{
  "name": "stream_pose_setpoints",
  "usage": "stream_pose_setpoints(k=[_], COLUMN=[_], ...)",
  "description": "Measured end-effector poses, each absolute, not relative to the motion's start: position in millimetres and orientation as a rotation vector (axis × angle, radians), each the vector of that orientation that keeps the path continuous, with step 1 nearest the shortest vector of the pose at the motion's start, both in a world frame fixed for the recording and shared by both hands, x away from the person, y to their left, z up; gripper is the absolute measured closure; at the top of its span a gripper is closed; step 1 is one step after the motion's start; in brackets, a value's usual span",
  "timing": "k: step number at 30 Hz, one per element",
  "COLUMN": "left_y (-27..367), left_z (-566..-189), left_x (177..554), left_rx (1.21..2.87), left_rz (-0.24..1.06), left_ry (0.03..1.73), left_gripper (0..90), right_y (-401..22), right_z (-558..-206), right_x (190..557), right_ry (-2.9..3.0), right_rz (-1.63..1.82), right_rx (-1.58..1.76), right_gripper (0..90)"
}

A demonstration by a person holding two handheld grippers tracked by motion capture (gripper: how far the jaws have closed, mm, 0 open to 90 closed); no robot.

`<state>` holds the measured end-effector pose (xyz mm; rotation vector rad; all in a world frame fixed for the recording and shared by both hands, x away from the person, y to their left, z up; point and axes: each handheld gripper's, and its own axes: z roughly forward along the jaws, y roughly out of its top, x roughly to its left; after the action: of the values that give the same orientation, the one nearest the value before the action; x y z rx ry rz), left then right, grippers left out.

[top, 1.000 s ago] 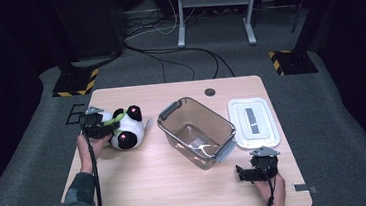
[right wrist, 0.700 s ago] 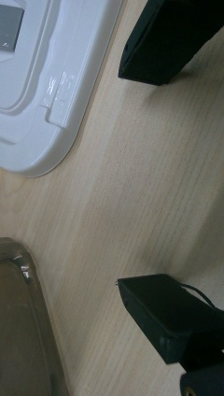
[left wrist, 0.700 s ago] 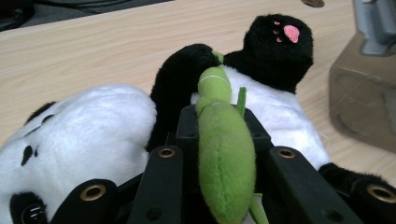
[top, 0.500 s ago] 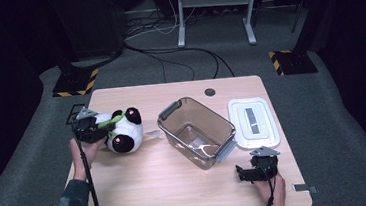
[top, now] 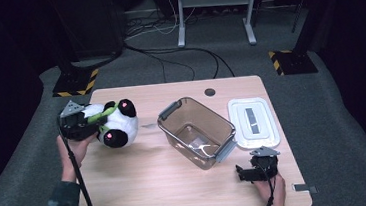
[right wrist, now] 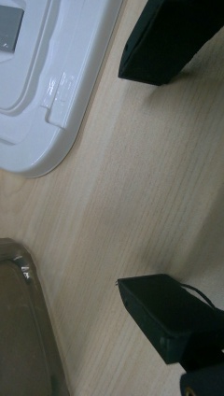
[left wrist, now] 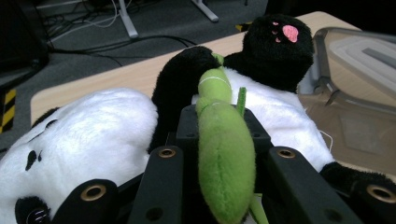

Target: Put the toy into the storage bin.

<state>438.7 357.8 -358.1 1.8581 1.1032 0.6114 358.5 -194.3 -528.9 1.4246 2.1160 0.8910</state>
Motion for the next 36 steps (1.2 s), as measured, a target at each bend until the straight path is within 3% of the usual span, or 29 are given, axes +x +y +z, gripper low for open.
stream_pose_setpoints(k=[14, 36], left_y=[343, 273], left_z=[-316, -276], left_x=[432, 439], left_rx=[1.838, 1.890], left_rz=[0.665, 0.645], left_ry=[1.006, 0.795], left_gripper=[75.1, 75.1], right_y=[-194, -194], right_z=[-529, -529], right_x=[359, 358], right_ry=[2.114, 2.109], right_rz=[0.891, 0.897], right_rx=[1.425, 1.431], right_gripper=[1.1, 1.2])
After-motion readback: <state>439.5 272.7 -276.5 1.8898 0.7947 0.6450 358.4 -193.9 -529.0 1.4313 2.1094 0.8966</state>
